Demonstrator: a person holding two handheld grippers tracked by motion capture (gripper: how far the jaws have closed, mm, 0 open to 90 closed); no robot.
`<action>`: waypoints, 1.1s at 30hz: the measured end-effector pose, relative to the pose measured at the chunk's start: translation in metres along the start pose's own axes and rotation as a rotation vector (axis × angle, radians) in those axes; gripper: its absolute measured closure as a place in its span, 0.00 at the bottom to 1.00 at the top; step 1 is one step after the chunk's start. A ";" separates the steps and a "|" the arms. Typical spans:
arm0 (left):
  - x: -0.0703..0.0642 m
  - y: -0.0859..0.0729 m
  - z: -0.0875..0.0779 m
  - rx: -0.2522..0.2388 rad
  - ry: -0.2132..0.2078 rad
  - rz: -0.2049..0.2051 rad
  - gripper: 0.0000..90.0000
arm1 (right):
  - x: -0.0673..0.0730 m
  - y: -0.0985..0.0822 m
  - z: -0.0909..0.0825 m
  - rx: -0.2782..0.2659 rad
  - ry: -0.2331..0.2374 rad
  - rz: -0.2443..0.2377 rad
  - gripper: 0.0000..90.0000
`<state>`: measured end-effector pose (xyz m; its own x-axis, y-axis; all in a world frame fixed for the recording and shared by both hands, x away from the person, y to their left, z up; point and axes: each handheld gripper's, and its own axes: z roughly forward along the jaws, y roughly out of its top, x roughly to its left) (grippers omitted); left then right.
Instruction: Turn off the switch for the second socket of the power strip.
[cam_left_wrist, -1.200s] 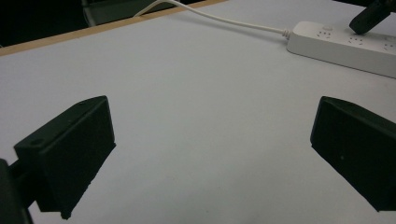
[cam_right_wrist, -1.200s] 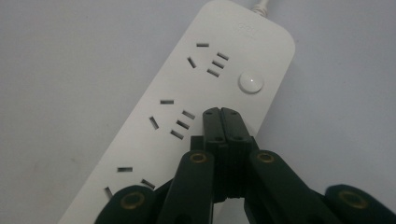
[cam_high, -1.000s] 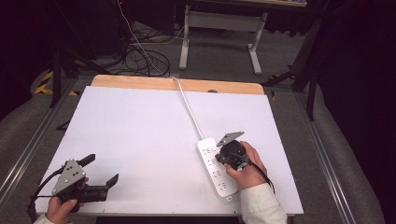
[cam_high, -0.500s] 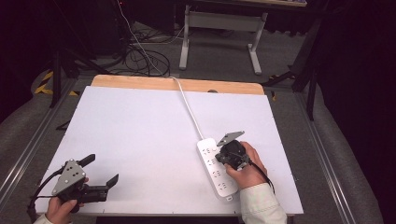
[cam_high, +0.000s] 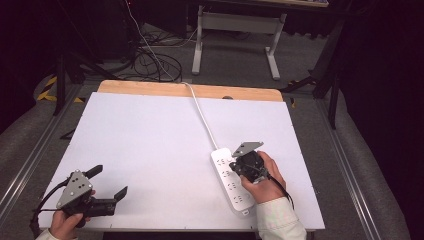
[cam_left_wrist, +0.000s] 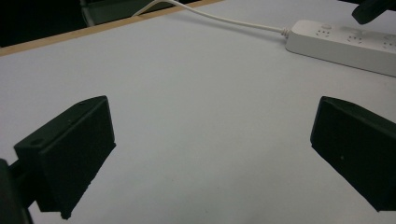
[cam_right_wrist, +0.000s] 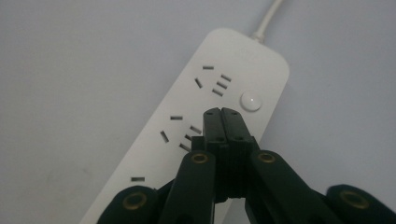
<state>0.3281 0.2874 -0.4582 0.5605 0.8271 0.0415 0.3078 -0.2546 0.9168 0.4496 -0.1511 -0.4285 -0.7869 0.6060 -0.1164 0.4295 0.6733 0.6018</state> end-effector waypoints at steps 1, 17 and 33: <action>0.000 0.000 0.000 -0.001 -0.003 -0.005 0.00 | 0.000 0.001 -0.002 -0.016 0.005 0.006 1.00; 0.000 0.000 0.000 0.001 -0.002 -0.002 0.00 | 0.008 0.006 -0.019 -0.086 -0.005 -0.015 1.00; -0.001 0.000 0.000 -0.001 -0.003 -0.006 0.00 | 0.009 0.007 -0.027 -0.137 -0.004 -0.023 1.00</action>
<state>0.3279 0.2867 -0.4582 0.5608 0.8273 0.0344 0.3104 -0.2486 0.9175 0.4333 -0.1526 -0.4038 -0.7939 0.5930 -0.1343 0.3470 0.6232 0.7009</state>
